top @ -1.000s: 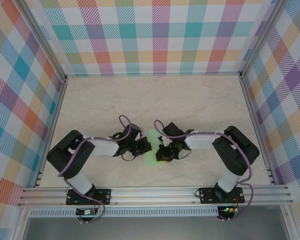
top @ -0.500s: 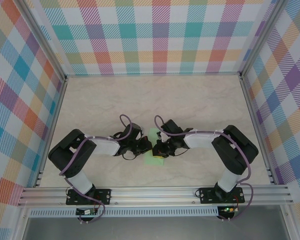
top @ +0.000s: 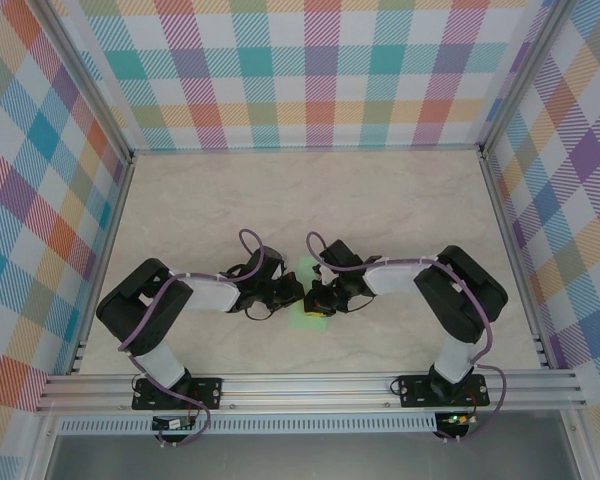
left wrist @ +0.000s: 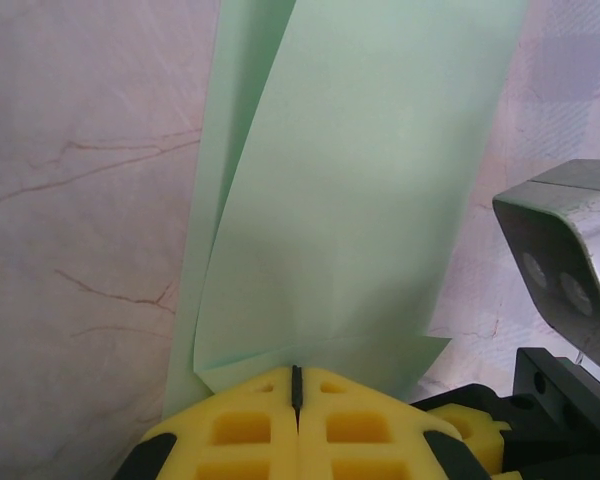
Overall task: Fold a paper plane with a square sheet of paper (pick it up from the middle)
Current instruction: Fold the triangle a second time at the center of the table.
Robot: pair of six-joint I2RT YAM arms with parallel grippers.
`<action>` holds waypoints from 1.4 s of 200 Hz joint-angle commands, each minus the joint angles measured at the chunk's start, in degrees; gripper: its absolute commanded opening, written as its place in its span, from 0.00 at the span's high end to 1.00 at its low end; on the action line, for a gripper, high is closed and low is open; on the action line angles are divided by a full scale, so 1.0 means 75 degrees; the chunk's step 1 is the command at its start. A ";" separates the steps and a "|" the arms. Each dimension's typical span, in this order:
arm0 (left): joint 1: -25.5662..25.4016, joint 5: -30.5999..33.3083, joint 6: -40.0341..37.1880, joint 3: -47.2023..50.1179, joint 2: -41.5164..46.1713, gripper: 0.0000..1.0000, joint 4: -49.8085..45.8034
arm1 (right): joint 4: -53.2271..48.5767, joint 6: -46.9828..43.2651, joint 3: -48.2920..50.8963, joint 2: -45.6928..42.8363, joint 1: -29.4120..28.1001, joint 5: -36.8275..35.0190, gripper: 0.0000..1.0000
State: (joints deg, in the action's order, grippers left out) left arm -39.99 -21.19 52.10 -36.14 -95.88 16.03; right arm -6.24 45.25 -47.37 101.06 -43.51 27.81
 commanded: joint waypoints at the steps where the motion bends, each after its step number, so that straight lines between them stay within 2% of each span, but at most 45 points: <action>1: -0.0047 0.0610 0.0089 0.0235 0.0001 1.00 -0.0397 | 0.0272 0.0058 0.0138 0.0263 -0.0012 -0.0058 0.87; 32: -0.0047 0.0867 0.0178 0.0380 0.0006 1.00 -0.0465 | 0.0281 0.0024 0.0547 -0.0088 -0.0012 0.0080 0.86; 152: -0.0047 0.0804 0.0284 0.0378 -0.0340 1.00 -0.0287 | -0.0137 -0.0182 0.1581 -0.1216 -0.0023 0.0248 0.82; 280: -0.0047 0.0773 0.0259 0.0398 -0.0269 1.00 -0.0391 | -0.1337 -0.0680 0.1701 -0.1542 -0.0240 -0.0403 0.83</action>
State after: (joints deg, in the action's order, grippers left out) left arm -40.27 -19.46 54.39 -34.94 -95.57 18.02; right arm -8.64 41.25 -36.32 90.15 -44.56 27.00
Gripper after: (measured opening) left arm 0.039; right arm 0.173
